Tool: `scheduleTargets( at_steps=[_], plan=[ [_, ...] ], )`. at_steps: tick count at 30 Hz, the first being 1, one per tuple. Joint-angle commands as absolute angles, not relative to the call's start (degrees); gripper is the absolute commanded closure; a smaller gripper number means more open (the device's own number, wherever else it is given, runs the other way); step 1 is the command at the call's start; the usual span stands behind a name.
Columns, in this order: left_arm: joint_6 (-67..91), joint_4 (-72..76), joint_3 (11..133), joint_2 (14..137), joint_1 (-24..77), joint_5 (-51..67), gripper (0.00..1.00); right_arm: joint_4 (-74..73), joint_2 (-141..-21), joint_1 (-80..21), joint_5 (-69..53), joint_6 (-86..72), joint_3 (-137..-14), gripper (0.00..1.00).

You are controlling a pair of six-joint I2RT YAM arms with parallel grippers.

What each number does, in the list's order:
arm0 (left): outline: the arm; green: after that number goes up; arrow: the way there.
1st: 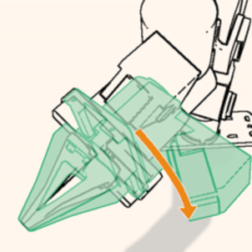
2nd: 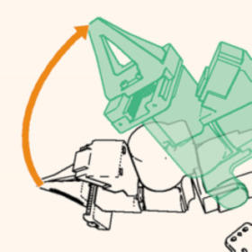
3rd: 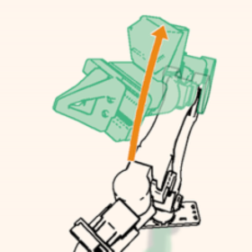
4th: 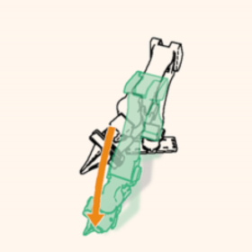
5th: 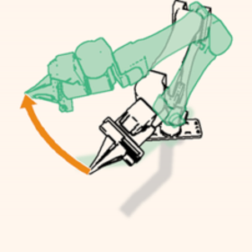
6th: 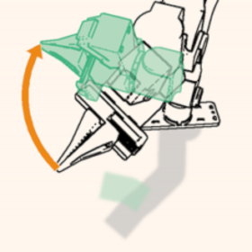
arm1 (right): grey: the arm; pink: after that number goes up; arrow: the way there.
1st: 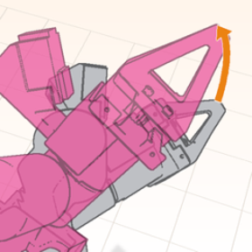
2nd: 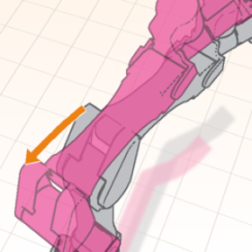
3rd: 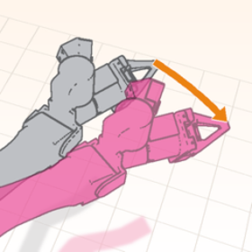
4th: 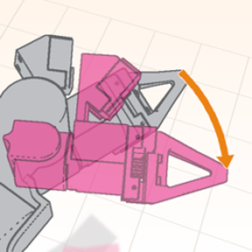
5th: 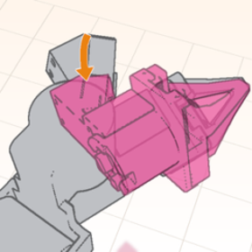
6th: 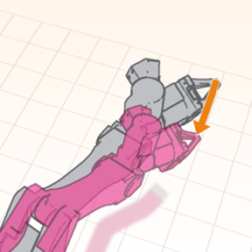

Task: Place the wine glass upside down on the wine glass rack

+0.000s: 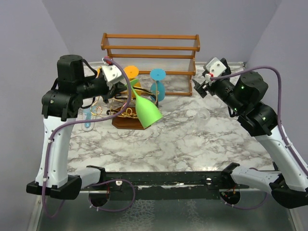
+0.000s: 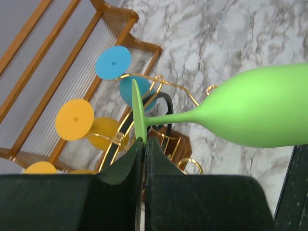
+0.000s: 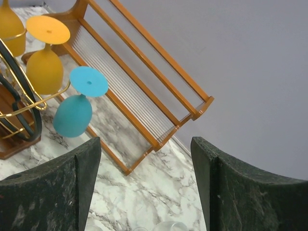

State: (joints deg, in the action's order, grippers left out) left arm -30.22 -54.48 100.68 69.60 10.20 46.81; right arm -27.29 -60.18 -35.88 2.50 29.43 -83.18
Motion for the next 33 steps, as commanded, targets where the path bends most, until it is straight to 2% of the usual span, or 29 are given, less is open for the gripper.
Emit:
scheduleTargets(
  at_steps=[1, 10, 24, 30, 33],
  plan=[
    [-47.9, -68.9, 101.6, 66.4, 10.0, 44.1, 1.0, -22.4, -59.6, -35.6, 2.0, 32.7, -80.5, 0.25],
    [-58.4, -77.1, 98.4, 59.7, 10.0, 36.8, 1.0, -19.5, -59.7, -35.6, -4.7, 31.3, -73.1, 0.22],
    [-61.0, -77.9, 94.9, 55.1, 6.2, 22.6, 1.0, -13.5, -55.3, -30.2, -18.4, 24.2, -61.5, 0.17],
    [-62.3, -73.8, 92.0, 56.6, 6.1, 17.6, 1.0, -12.0, -53.8, -29.3, -20.4, 23.4, -58.6, 0.11],
    [-63.0, -71.2, 91.0, 57.5, 6.1, 18.4, 1.0, -12.0, -54.4, -29.2, -21.9, 22.5, -57.8, 0.0]
  ],
)
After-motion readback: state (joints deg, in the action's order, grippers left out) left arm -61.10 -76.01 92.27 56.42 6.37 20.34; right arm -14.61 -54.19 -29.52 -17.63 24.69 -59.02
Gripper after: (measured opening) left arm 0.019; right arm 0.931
